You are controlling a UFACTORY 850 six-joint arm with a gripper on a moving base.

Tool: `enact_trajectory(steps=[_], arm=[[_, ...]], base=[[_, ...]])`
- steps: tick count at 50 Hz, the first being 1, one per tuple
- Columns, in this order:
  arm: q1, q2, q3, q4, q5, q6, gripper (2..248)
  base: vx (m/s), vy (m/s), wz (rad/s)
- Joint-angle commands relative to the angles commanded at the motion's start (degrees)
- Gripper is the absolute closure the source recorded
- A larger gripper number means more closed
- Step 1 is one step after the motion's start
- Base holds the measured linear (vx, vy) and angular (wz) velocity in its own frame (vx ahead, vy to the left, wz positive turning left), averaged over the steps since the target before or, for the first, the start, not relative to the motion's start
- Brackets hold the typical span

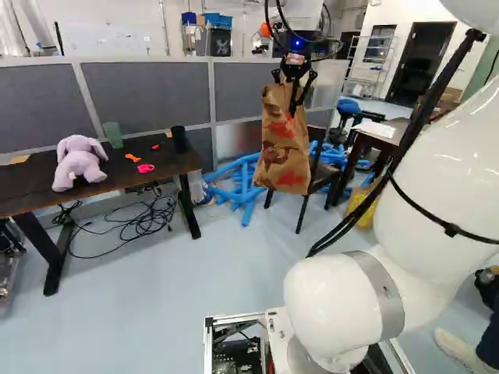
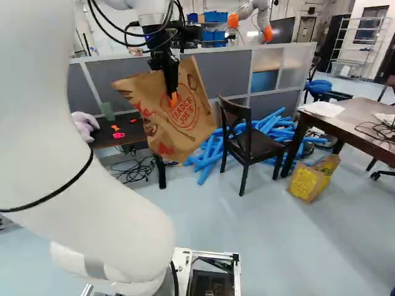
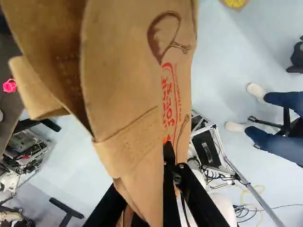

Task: Pick up the bag on the ground and place it on the table

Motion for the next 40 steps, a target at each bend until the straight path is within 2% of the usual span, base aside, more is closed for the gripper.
enact_trajectory(steps=[40], arm=[[0.0,0.0,0.0,0.0,0.0,0.0,228]], base=[[0.001,0.066,0.321]])
